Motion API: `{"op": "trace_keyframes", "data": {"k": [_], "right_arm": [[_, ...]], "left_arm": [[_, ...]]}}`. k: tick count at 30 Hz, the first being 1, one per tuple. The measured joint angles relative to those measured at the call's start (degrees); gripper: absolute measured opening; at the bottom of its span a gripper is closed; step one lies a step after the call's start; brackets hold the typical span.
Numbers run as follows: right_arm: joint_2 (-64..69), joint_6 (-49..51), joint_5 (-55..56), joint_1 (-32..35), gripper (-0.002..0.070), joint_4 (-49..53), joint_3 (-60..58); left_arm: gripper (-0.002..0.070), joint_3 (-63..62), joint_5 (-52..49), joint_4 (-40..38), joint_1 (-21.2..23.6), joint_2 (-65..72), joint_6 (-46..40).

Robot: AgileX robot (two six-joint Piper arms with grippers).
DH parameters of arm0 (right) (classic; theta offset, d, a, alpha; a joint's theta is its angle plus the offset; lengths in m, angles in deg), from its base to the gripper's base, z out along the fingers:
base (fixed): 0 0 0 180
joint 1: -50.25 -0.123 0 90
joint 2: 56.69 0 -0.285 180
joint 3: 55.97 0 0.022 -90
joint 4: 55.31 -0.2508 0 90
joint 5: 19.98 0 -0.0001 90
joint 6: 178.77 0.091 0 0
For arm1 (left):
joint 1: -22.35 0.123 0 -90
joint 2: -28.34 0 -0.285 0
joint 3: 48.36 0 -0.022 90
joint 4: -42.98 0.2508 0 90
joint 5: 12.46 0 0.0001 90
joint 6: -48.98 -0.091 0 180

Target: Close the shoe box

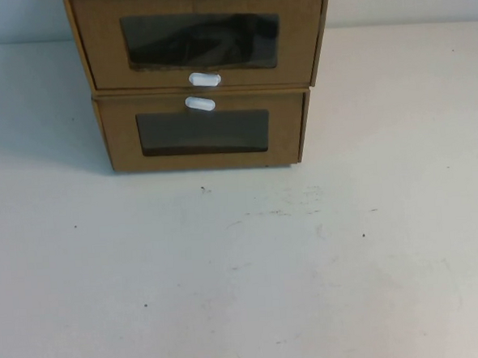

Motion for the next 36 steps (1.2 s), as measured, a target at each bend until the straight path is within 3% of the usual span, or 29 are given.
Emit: {"op": "trace_keyframes", "data": {"k": [9, 15, 19, 26, 36], "right_arm": [[0.00, -0.36, 0.00, 0.00, -0.0014, 0.00, 0.00], [0.00, -8.39, -1.09, 0.43, -0.0014, 0.00, -0.26], [-1.22, -11.18, -1.75, 6.45, -0.0014, 0.00, -2.24], [-8.90, -11.70, -3.80, 22.66, -0.0014, -0.36, -8.82], [-14.02, -11.70, -20.22, 24.57, -0.0014, -1.12, -8.99]], "left_arm": [[-0.0005, 0.00, 0.00, -0.03, 0.00, 0.00, 0.00], [-0.0005, 0.00, 0.00, -0.03, 0.00, 0.00, 0.00], [-0.0005, 0.00, 0.00, -0.03, 0.00, 0.00, 0.00], [-0.0005, 0.00, 0.00, -0.13, 0.00, 0.00, 0.00], [-0.0005, 0.00, 0.00, -0.13, 0.00, 0.00, 0.00]]}}
